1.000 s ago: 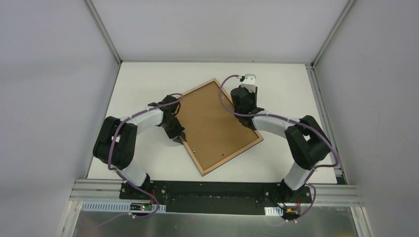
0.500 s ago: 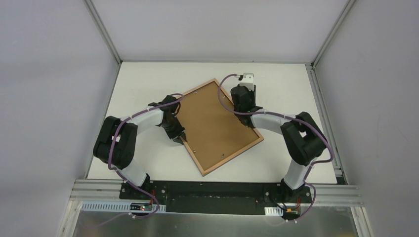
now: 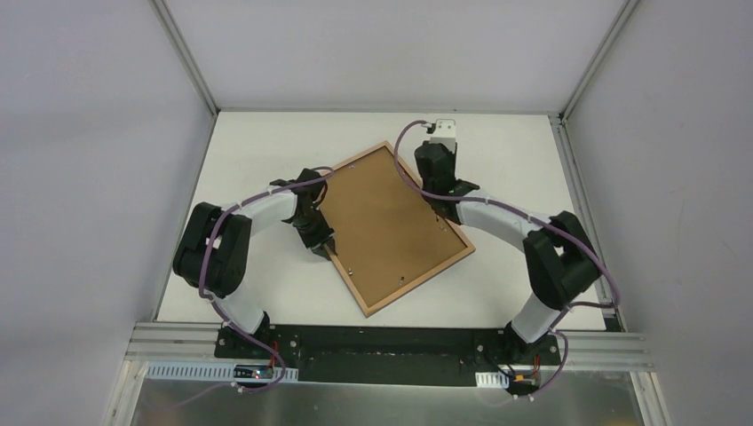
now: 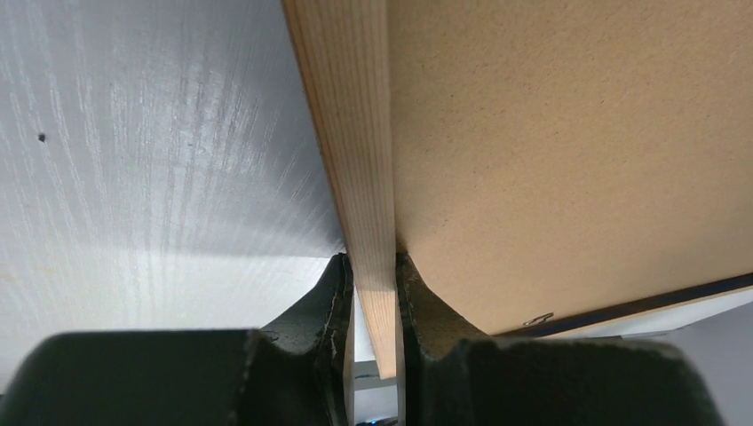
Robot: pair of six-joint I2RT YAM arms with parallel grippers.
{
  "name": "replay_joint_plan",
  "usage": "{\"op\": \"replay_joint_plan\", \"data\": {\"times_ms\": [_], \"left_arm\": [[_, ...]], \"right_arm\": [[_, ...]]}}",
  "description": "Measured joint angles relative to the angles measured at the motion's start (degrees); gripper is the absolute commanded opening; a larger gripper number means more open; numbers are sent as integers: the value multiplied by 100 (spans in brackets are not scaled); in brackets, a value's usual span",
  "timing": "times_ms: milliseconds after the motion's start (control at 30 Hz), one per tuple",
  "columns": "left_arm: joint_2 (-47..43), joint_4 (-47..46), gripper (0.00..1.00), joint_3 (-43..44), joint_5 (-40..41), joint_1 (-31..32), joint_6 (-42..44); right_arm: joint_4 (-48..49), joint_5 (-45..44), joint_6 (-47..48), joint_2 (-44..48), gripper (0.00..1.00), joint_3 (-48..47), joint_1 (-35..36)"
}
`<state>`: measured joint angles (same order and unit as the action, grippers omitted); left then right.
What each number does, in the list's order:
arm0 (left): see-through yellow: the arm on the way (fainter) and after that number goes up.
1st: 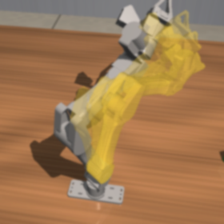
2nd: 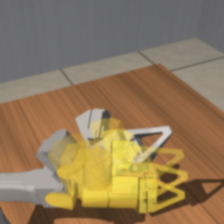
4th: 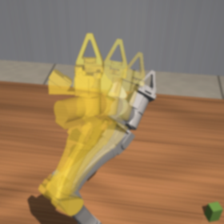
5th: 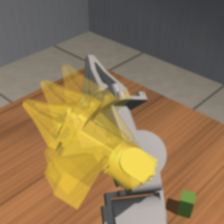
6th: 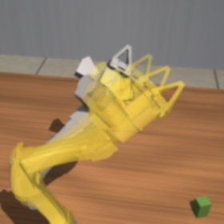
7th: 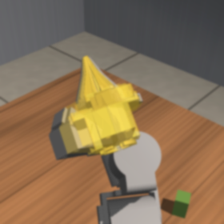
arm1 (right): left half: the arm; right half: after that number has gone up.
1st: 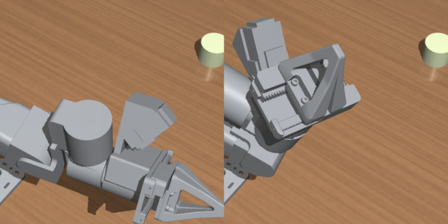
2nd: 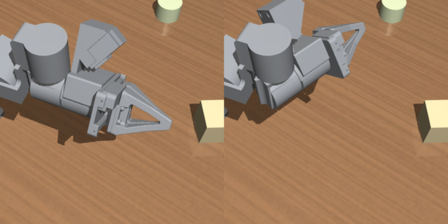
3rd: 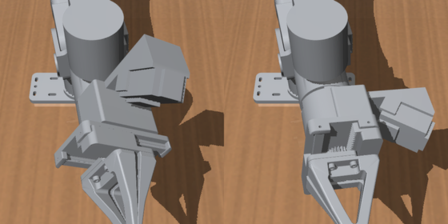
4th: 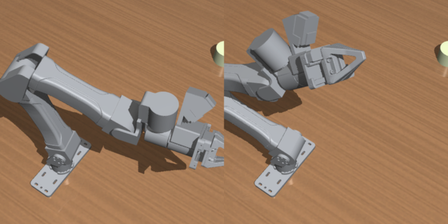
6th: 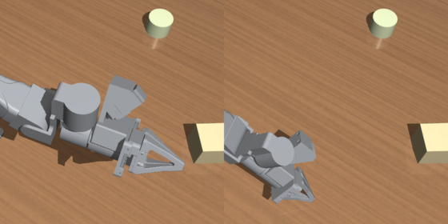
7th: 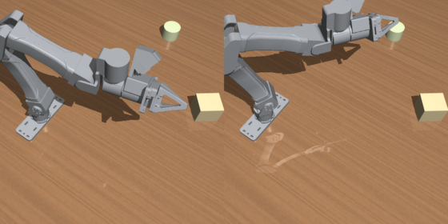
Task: Take the photo out of the frame
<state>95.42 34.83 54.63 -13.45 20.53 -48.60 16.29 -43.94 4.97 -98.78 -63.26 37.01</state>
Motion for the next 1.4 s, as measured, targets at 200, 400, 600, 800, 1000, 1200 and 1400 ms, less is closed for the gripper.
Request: {"op": "replay_joint_plan", "data": {"times_ms": [200,400,600,800,1000,1200,1400], "left_arm": [[260,404,0,428,341,9,551],[492,588,0,870,822,2,1504],[859,765,20,1427,1123,2,2258],[901,855,66,1681,1174,11,2664],[-59,911,82,1779,765,13,2378],[-1773,-350,87,1587,-229,479,1370],[-1797,-1797,86,1292,-951,1808,387]], "right_arm": [[-1408,505,-514,1355,0,-70,-111],[-2597,1279,-1233,2538,0,79,-190],[-3585,1875,-1720,3018,0,634,-190],[-4400,2653,-1950,3112,0,695,-192],[-4907,3764,-2238,3274,0,680,-356],[-5252,4852,-2931,3040,0,415,-621],[-5213,5095,-3818,2632,0,153,-634]]}}
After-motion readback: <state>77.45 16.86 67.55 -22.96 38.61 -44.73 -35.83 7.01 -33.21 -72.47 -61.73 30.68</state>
